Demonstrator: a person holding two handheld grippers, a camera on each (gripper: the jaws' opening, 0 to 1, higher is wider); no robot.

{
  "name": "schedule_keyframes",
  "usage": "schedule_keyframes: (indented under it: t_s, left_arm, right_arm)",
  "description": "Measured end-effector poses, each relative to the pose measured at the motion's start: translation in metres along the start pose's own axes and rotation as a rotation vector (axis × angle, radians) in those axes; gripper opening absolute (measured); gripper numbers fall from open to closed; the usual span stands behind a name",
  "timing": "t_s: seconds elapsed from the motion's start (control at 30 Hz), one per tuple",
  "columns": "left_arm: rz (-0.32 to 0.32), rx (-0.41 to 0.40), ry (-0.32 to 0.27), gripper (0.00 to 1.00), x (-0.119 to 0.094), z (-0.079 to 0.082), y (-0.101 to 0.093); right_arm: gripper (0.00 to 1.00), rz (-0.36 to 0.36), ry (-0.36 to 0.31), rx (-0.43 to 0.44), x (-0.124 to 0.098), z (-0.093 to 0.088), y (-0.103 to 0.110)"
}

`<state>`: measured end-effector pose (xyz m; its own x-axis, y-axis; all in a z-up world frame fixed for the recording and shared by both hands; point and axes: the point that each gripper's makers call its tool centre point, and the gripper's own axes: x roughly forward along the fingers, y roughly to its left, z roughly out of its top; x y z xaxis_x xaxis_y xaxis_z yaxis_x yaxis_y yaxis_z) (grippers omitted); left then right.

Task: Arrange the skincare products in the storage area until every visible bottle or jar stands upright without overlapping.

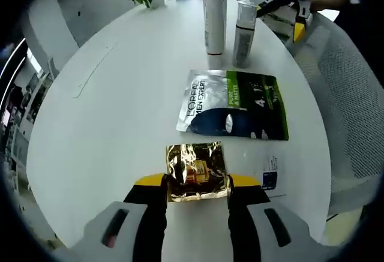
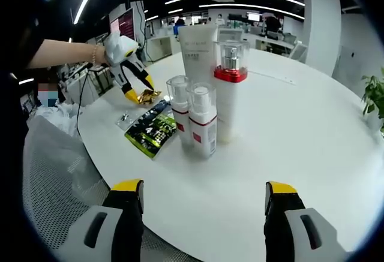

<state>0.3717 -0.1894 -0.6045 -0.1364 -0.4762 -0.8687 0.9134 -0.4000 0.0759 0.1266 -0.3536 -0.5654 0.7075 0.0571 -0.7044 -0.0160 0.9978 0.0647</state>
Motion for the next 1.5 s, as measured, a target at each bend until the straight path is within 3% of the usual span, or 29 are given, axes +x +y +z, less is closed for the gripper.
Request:
schedule_keyframes:
  t_s: [0.37, 0.4, 0.43, 0.47, 0.5, 0.6, 0.63, 0.67, 0.7, 0.77, 0.83, 0.93, 0.97, 1.0, 1.03, 1.13, 1.2, 1.23, 1.33, 1.4, 1.5]
  left_arm:
    - [-0.058, 0.061, 0.035, 0.34, 0.008, -0.009, -0.004]
    - [-0.056, 0.06, 0.039, 0.13, 0.009, -0.01, -0.003]
    - [-0.054, 0.056, 0.045, 0.0, 0.009, -0.009, -0.004]
    - [-0.067, 0.062, 0.057, 0.05, 0.009, -0.01, -0.008]
    - [-0.04, 0.056, 0.057, 0.09, 0.009, -0.008, -0.004]
    - [-0.049, 0.04, 0.044, 0.12, 0.009, -0.005, -0.007]
    - [-0.03, 0.002, 0.045, 0.13, 0.011, -0.012, -0.002]
    - [-0.023, 0.013, 0.045, 0.15, 0.012, -0.014, 0.002]
    - [0.001, 0.033, 0.063, 0.17, 0.009, -0.012, 0.004]
    - [0.009, 0.002, 0.016, 0.21, 0.006, 0.001, 0.003]
    - [0.075, -0.03, -0.008, 0.23, -0.002, 0.01, 0.015]
    - [0.183, -0.148, -0.037, 0.3, -0.007, 0.014, 0.039]
    - [0.18, -0.198, -0.059, 0.33, -0.002, 0.01, 0.047]
    - [0.218, -0.247, -0.061, 0.36, -0.002, 0.006, 0.059]
    - [0.236, -0.269, -0.06, 0.39, -0.002, 0.007, 0.058]
    - [0.223, -0.337, -0.075, 0.44, 0.007, 0.003, 0.068]
    - [0.207, -0.353, -0.07, 0.44, 0.012, 0.0, 0.067]
    - [0.205, -0.354, -0.057, 0.44, 0.017, 0.01, 0.054]
    - [0.204, -0.405, -0.042, 0.42, 0.019, 0.003, 0.055]
    - [0.199, -0.451, -0.067, 0.41, 0.019, 0.001, 0.056]
    - [0.211, -0.445, -0.056, 0.4, 0.017, 0.002, 0.057]
  right_arm:
    - [0.88, -0.005, 0.006, 0.0, 0.001, -0.001, -0.001]
    - [0.88, -0.005, 0.006, 0.001, 0.001, -0.002, -0.001]
    - [0.88, -0.005, 0.008, 0.001, 0.001, -0.002, -0.001]
    - [0.88, -0.005, 0.008, 0.0, 0.001, -0.002, -0.001]
    - [0.88, -0.005, 0.008, 0.0, 0.001, -0.002, -0.001]
    - [0.88, -0.005, 0.01, -0.001, 0.002, -0.003, -0.001]
    - [0.88, -0.005, 0.01, -0.001, 0.002, -0.003, -0.001]
    - [0.88, -0.005, 0.01, 0.0, 0.001, -0.003, -0.001]
    - [0.88, -0.006, 0.008, 0.0, 0.001, -0.002, -0.001]
    - [0.88, -0.007, 0.008, 0.002, 0.001, -0.002, -0.001]
    - [0.88, -0.007, 0.008, 0.001, 0.002, -0.002, -0.001]
    - [0.88, -0.005, 0.011, -0.001, 0.001, -0.002, 0.0]
    - [0.88, -0.005, 0.01, -0.001, 0.001, -0.001, 0.0]
    - [0.88, -0.005, 0.01, -0.001, 0.001, -0.001, 0.0]
    - [0.88, -0.004, 0.01, 0.0, 0.001, -0.001, 0.0]
    - [0.88, -0.002, 0.013, 0.0, 0.001, -0.002, 0.001]
    - [0.88, -0.001, 0.013, -0.001, 0.001, -0.002, 0.001]
    - [0.88, -0.002, 0.015, -0.001, 0.001, -0.002, 0.001]
    - [0.88, -0.004, 0.011, 0.002, 0.001, -0.002, 0.0]
    - [0.88, -0.004, 0.012, 0.004, 0.001, -0.002, 0.0]
    - [0.88, -0.002, 0.014, 0.001, 0.001, -0.002, 0.001]
